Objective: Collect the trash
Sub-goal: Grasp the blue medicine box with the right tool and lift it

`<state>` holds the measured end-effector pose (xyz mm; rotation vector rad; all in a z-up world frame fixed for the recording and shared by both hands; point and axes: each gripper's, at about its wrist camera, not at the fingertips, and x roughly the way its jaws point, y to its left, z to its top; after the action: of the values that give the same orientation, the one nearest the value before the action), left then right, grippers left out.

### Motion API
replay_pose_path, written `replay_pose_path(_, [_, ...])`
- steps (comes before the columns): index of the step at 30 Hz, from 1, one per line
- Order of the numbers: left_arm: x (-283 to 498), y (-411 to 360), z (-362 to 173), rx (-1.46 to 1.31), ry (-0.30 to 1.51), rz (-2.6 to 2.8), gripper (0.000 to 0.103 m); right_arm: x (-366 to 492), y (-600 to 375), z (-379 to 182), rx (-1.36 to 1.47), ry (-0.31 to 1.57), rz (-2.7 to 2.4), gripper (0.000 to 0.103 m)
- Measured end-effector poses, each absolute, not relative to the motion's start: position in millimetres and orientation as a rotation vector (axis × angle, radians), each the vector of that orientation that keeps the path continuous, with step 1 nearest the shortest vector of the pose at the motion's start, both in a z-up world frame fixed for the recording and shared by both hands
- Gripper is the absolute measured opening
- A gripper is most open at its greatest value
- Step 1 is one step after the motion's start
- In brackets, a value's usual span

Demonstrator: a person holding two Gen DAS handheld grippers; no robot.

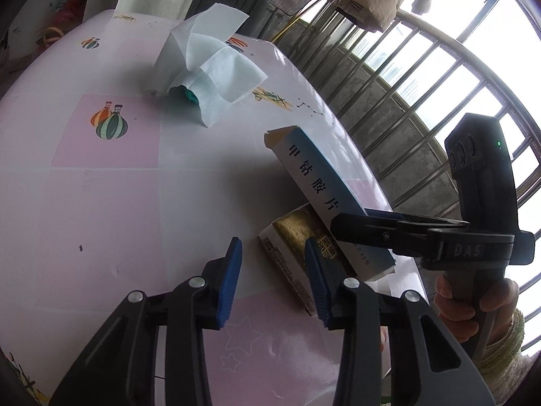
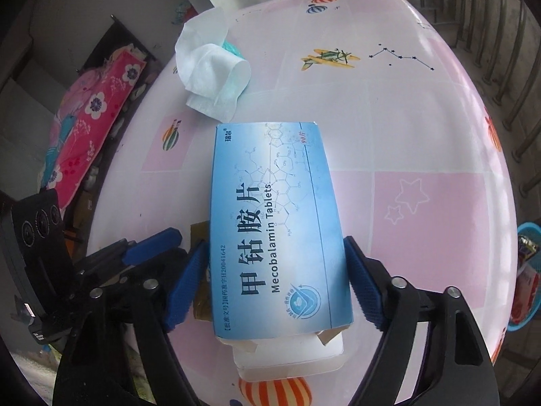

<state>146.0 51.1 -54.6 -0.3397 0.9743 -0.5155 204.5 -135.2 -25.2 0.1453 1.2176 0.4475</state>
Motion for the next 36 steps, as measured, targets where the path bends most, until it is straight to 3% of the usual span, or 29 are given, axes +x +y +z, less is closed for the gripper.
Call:
replay_pose_path(14, [139, 62, -61, -0.379, 0.976, -0.506, 0.035, 187, -150, -22, 0.102, 1.201, 0.279, 0.067])
replay_pose_path(25, [129, 108, -50, -0.449, 0.93, -0.424, 0.035, 174, -120, -25, 0.331, 1.258, 0.481, 0.066])
replay_pose_path(36, [122, 136, -41, -0.485, 0.884, -0.36, 0.035, 169, -99, -5, 0.333, 1.212, 0.544, 0.066])
